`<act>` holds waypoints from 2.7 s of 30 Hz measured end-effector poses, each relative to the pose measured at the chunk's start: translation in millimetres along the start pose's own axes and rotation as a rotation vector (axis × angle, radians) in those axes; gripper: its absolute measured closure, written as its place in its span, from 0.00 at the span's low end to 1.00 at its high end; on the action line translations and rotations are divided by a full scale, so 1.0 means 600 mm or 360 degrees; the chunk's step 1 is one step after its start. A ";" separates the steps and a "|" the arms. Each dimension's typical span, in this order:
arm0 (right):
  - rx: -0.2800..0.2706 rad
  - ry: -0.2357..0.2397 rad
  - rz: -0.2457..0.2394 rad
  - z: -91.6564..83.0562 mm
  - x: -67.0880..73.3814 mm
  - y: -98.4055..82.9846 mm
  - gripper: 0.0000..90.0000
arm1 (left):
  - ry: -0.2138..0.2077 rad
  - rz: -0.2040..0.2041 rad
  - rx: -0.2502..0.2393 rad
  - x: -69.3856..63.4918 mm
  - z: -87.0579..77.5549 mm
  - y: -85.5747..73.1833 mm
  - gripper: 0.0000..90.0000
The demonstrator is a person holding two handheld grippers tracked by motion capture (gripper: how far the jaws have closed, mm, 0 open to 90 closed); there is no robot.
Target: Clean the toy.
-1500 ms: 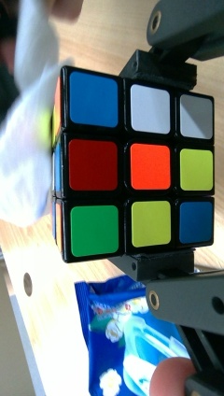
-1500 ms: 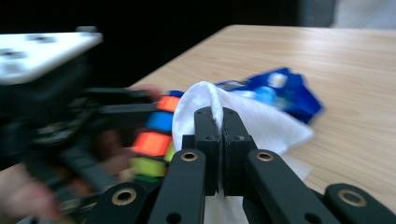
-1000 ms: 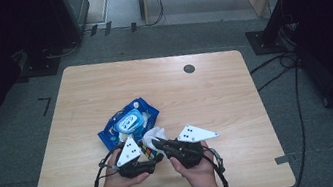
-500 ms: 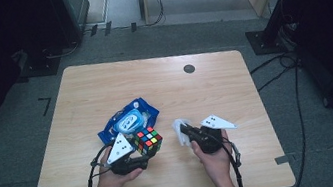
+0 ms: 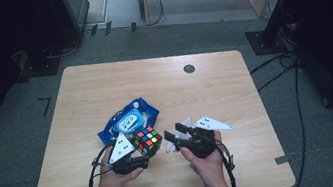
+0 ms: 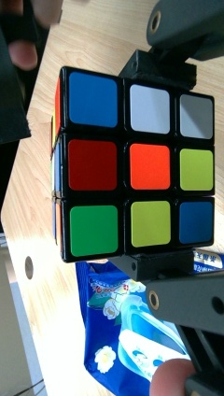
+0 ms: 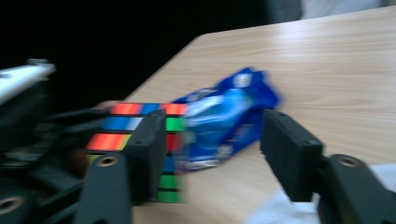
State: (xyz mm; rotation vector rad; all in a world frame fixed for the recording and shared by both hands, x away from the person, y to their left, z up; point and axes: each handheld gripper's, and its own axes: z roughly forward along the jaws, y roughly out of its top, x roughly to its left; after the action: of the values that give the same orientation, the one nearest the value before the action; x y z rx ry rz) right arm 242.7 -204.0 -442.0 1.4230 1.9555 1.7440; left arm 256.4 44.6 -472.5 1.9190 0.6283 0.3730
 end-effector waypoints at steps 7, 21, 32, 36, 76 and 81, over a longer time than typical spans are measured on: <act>0.0147 0.0021 0.0059 0.037 0.043 -0.016 0.28 | 0.0013 0.0073 -0.0007 -0.018 0.004 0.003 0.38; 0.0191 -0.0206 -0.0213 0.041 0.068 -0.026 0.39 | 0.0055 0.0069 0.0000 -0.032 0.016 0.002 0.36; 0.0210 -0.0120 -0.0185 0.040 0.066 -0.019 0.38 | 0.0040 0.0038 -0.0017 -0.021 0.009 0.007 0.38; 0.0049 0.0037 -0.0044 0.016 0.046 -0.003 0.33 | 0.0091 -0.0108 0.0000 0.015 -0.001 0.005 0.38; 0.0109 -0.0191 -0.1159 0.059 0.058 -0.075 0.34 | -0.0029 -0.0326 -0.0025 0.025 -0.013 0.025 0.38; 0.0137 -0.0397 -0.1006 0.043 0.017 -0.056 0.45 | -0.0023 -0.0427 -0.0106 0.051 -0.026 0.016 0.38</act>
State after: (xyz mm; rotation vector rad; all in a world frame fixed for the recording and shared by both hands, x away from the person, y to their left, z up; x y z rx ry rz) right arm 236.8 -174.4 -473.8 0.8436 2.0494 1.1554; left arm 275.5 71.0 -457.9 1.7450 0.8415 0.2061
